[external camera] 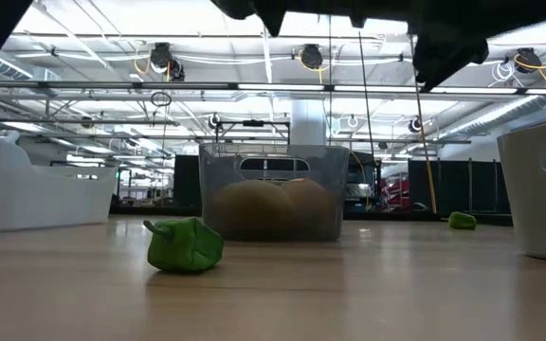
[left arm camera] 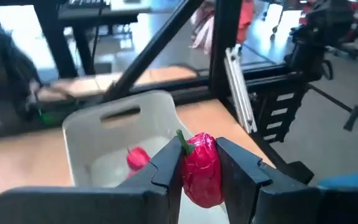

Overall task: Sort produce into baskets
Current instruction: Put the red chili pepper into the gray bin

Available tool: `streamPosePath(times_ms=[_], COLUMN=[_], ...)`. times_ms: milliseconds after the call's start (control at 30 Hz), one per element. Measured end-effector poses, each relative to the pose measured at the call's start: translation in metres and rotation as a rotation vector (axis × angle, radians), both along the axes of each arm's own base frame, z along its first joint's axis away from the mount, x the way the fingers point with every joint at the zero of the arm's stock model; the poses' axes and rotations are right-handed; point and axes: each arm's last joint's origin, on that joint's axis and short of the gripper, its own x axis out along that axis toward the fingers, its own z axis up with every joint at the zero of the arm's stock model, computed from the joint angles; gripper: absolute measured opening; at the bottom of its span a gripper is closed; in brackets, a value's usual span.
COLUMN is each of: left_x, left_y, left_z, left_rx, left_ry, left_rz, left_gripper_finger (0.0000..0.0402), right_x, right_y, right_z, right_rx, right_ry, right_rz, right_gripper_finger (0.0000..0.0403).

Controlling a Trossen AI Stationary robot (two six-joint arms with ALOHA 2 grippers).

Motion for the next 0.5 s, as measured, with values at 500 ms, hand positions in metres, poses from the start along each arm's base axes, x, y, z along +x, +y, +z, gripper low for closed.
streamPosePath(times_ms=[500], left_x=[0.018], left_y=[-0.003], left_z=[-0.034], left_rx=[0.072], left_ry=[-0.005], left_rz=[0.088], left_gripper_finger=[0.0196], right_x=[0.0], right_y=[-0.001], right_z=[0.0], right_rx=[-0.066], right_ry=[0.032], right_rz=[0.067], right_gripper_finger=[0.0183])
